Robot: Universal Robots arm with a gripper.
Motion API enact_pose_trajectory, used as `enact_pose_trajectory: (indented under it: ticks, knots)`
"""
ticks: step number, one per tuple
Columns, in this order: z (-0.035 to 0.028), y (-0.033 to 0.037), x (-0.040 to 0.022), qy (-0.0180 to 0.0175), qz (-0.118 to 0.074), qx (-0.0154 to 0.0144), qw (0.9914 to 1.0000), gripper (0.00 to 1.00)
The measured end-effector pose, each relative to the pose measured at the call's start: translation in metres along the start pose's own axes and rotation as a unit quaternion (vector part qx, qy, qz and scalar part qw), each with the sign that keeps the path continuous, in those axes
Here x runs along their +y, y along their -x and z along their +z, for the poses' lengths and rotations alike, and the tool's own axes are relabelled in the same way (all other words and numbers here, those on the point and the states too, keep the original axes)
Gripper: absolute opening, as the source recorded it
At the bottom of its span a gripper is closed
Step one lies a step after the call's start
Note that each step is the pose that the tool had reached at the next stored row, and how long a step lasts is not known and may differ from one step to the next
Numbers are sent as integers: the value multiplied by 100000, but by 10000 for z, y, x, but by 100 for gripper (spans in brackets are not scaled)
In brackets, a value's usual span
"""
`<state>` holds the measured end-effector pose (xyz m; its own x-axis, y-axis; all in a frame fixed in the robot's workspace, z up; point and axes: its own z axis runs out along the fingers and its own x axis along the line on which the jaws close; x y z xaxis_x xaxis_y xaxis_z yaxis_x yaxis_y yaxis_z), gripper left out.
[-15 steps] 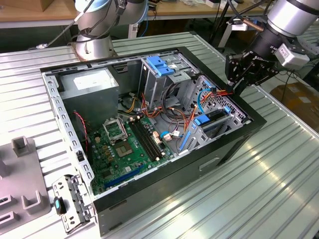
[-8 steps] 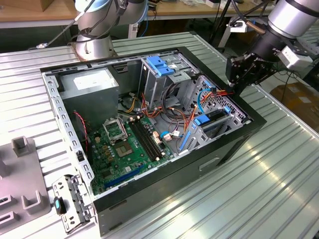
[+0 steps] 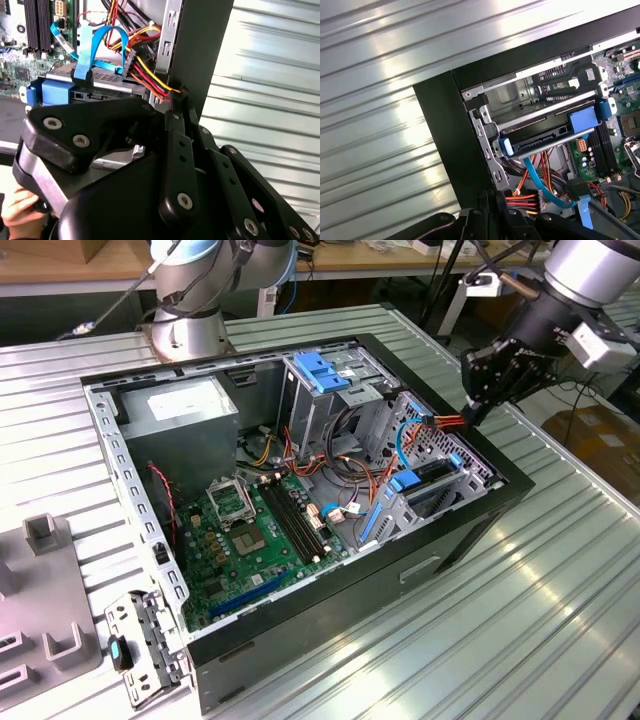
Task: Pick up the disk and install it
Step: 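Insert the first disk wire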
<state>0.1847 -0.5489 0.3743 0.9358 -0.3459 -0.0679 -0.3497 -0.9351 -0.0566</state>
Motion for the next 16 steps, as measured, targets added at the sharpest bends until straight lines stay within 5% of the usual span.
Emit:
enact_pose_trajectory:
  ticks: [2,6,11,16]
  knots:
    - [-2,-2,-1,84,74,35,100000,17]
    - [11,-3,-1,-166,3757,245,99929,17]
    - [28,-4,1,-553,9707,587,99525,17]
    - [34,69,30,-592,10009,594,99494,17]
